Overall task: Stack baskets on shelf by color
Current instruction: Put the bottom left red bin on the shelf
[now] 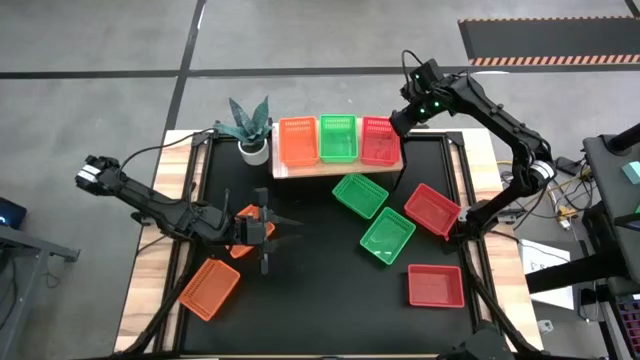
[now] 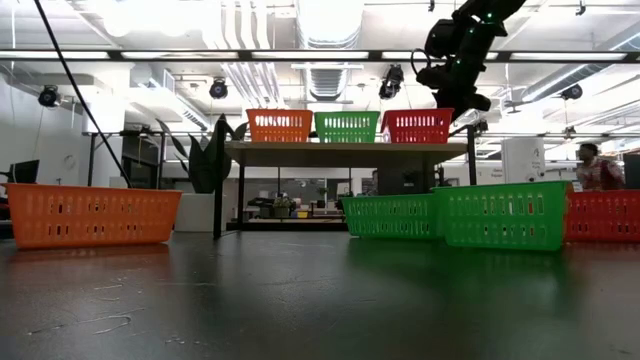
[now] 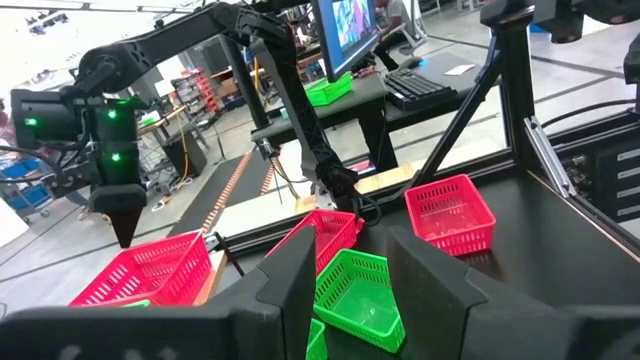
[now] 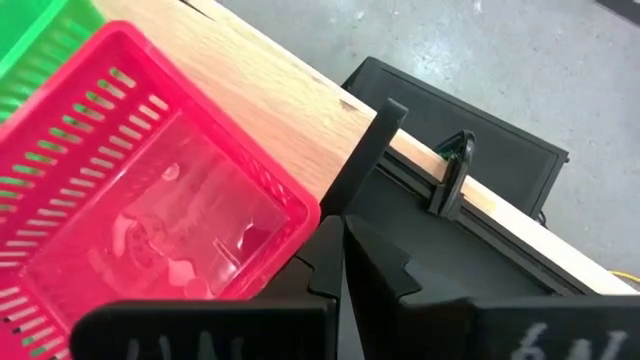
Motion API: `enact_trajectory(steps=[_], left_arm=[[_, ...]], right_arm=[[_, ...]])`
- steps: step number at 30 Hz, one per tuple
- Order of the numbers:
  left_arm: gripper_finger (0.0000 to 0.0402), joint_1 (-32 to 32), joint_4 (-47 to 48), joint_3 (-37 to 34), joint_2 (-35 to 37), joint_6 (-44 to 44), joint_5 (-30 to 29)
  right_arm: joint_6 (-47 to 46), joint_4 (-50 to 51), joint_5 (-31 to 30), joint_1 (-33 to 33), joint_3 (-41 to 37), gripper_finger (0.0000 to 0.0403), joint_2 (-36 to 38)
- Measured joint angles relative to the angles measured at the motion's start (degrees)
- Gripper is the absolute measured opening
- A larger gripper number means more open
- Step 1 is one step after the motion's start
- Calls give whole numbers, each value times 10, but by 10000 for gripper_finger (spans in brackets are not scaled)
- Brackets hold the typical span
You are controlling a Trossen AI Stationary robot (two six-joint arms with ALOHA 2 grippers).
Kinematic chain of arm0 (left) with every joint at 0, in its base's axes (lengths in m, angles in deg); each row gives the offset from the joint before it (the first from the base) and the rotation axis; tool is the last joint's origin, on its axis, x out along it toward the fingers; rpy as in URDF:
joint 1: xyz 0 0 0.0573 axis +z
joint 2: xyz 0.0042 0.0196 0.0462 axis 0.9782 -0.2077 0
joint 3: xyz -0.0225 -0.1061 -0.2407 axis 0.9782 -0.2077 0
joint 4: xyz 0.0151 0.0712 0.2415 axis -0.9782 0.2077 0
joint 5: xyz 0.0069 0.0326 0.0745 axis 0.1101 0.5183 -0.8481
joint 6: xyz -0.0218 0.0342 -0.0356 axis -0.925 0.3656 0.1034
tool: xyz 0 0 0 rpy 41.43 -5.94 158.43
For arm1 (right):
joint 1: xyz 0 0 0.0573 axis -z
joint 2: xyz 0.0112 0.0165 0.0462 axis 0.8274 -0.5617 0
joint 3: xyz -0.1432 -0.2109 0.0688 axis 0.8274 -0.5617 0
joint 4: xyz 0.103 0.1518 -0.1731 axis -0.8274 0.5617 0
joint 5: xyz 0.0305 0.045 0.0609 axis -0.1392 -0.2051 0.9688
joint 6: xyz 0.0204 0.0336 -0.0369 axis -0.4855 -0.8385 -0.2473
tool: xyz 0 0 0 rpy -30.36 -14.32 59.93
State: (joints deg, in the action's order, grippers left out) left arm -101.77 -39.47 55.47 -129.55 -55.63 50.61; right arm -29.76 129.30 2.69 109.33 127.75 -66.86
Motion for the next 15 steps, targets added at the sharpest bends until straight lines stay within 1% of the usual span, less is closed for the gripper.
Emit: enact_trajectory(steps=[8, 15], left_arm=[[109, 0, 0, 0, 0, 0, 0], [109, 0, 0, 0, 0, 0, 0]], right_arm=[[-15, 14, 0, 0, -3, 9, 0], [-13, 12, 5, -20, -15, 9, 0]])
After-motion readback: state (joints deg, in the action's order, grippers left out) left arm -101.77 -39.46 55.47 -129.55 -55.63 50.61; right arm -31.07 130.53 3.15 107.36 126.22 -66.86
